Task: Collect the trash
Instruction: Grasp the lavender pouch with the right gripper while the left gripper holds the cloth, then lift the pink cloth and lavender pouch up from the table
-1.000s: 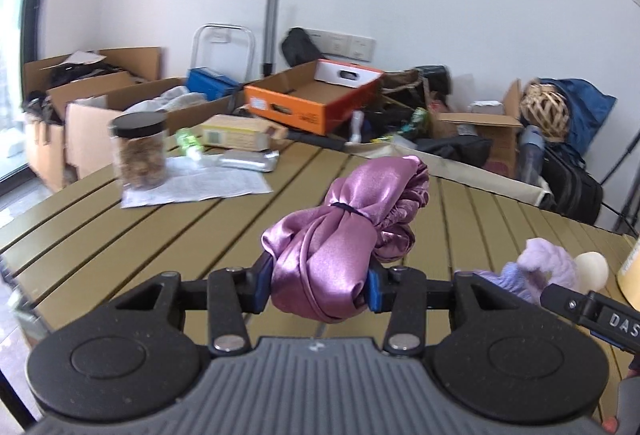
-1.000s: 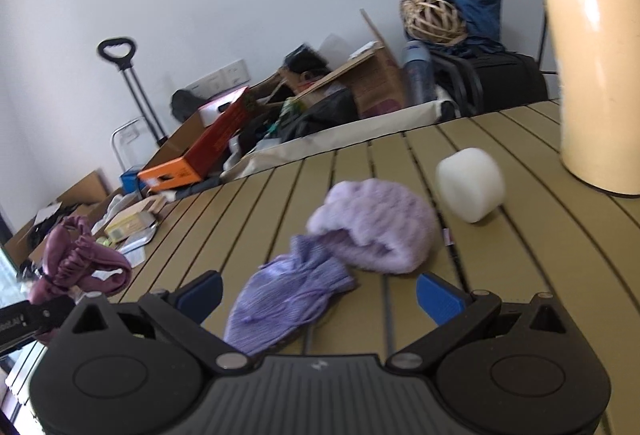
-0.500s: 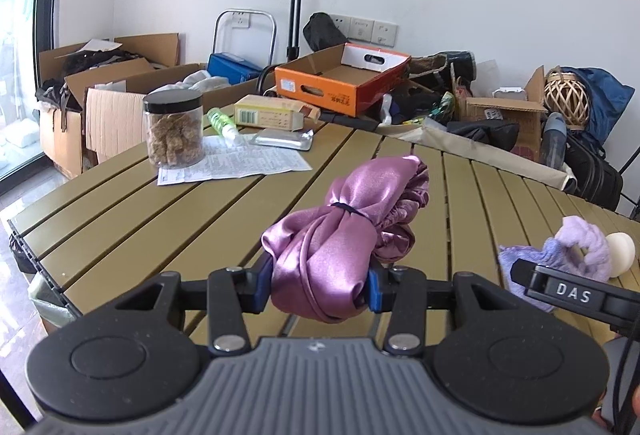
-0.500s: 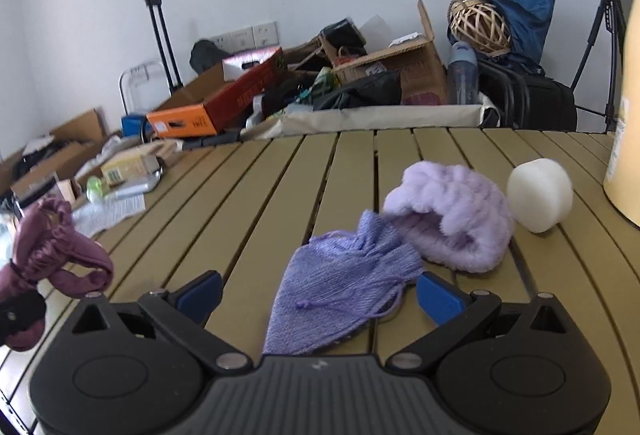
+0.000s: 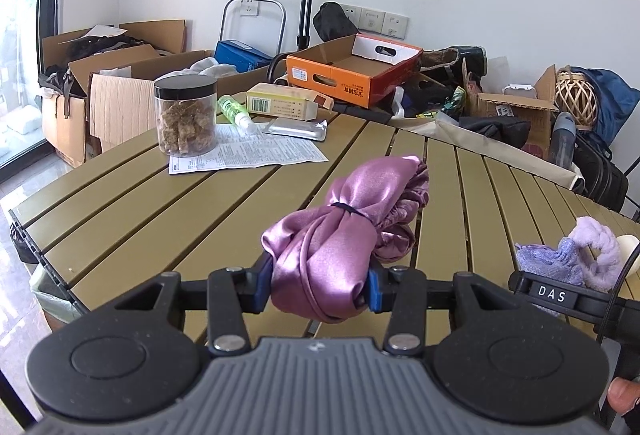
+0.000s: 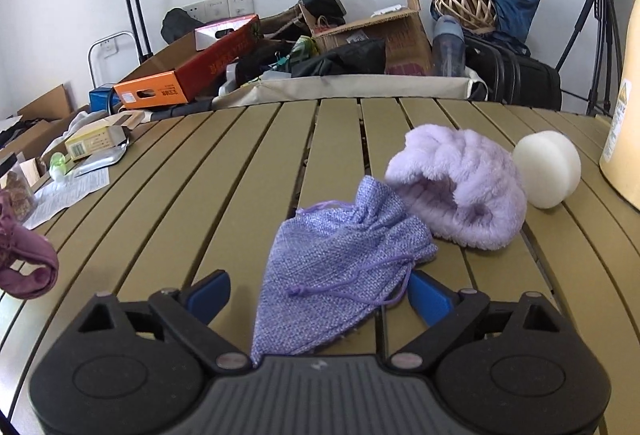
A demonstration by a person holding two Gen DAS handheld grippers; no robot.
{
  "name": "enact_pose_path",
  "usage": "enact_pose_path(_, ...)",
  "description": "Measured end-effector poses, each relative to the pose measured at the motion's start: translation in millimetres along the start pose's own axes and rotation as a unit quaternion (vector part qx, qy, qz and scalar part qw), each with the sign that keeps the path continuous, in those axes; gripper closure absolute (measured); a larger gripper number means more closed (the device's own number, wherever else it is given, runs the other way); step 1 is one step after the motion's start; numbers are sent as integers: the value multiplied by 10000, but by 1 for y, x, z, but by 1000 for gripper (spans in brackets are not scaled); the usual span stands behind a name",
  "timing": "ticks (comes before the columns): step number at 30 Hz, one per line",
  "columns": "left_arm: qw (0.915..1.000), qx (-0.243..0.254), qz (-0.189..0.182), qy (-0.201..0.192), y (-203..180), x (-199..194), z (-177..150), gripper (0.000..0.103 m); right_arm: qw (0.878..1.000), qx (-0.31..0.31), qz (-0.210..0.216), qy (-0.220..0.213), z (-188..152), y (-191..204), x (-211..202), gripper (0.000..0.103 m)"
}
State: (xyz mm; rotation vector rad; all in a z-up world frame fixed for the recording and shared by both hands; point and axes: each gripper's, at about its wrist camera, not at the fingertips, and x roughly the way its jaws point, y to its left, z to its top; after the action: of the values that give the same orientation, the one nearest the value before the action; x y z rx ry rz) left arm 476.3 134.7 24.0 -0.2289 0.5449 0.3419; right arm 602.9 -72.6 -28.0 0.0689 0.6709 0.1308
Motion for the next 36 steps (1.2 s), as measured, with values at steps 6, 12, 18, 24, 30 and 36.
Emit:
enact_pose_path(6, 10000, 25, -3, -57, -3, -4, -1, 59, 9999, -100, -32, -53, -2, 2, -2, 23)
enact_pose_path(12, 10000, 22, 0, -61, -3, -3, -1, 59, 9999, -130, 8, -90, -3, 0, -5, 37)
enact_pose_path(18, 10000, 8, -1, -91, -4, -4, -1, 59, 9997, -150, 56, -163, -5, 0, -9, 54)
enact_pose_path(24, 9999, -22, -21, -141, -2, -6, 1, 59, 9993, -104, 281, -228, -7, -4, -14, 76)
enact_pose_path(30, 9998, -27, -40, -173, -4, -9, 2, 59, 9976, -131, 439, -525, -7, -6, -28, 88)
enact_pose_path(36, 9997, 1, -80, -234, -6, -13, 1, 59, 9956, -160, 572, -728, -8, -10, -43, 90)
